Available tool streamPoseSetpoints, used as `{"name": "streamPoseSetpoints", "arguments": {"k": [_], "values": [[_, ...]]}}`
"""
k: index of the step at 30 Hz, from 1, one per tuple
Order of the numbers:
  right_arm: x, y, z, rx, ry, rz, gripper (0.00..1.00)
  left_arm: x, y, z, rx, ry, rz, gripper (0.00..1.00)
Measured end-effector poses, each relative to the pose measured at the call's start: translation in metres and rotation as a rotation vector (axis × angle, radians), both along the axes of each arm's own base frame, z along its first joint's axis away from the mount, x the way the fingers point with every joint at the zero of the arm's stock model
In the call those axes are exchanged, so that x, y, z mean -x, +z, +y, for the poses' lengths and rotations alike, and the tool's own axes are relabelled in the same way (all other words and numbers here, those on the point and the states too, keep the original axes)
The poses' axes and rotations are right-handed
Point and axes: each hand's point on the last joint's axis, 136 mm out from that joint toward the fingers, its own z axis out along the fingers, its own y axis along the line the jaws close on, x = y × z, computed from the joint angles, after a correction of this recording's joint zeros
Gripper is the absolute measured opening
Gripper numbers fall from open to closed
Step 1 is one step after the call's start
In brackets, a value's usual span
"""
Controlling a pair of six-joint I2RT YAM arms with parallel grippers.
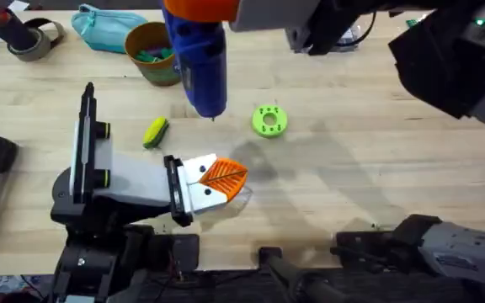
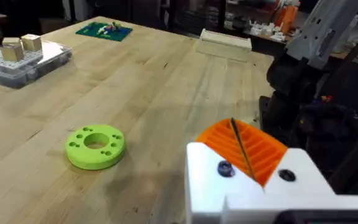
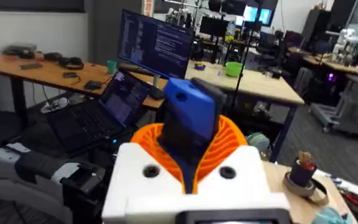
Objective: Pick up the gripper from the table and insert it into the empty holder that is missing its gripper. Then pick up a screw, insert it into the mounting hole, and use the screwdriver to tighten it. Finally, clean up the table by picking up the vegetable and placing it into the bucket.
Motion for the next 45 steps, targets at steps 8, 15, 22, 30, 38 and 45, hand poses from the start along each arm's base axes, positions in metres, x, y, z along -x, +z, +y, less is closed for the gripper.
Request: {"name": "streamPoseSetpoints", "arguments": {"k": [8, 15, 22, 30, 38, 45], "values": [[0.003, -0.002, 0.004, 0.002, 0.017, 0.0, 0.048, 0.0, 0.0, 0.0, 0.0, 0.0, 0.0, 0.015], [0.007, -0.009, 0.012, 0.016, 0.046, 0.017, 0.048, 0.0, 0.0, 0.0, 0.0, 0.0, 0.0, 0.015], [0.014, -0.011, 0.017, 0.02, 0.071, 0.02, 0.048, 0.0, 0.0, 0.0, 0.0, 0.0, 0.0, 0.015], [0.017, -0.014, 0.021, 0.026, 0.085, 0.028, 0.048, 0.0, 0.0, 0.0, 0.0, 0.0, 0.0, 0.015], [0.017, -0.015, 0.023, 0.021, 0.091, 0.019, 0.048, 0.0, 0.0, 0.0, 0.0, 0.0, 0.0, 0.015], [0.023, -0.024, 0.024, 0.017, 0.11, 0.008, 0.048, 0.0, 0.0, 0.0, 0.0, 0.0, 0.0, 0.015]]}}
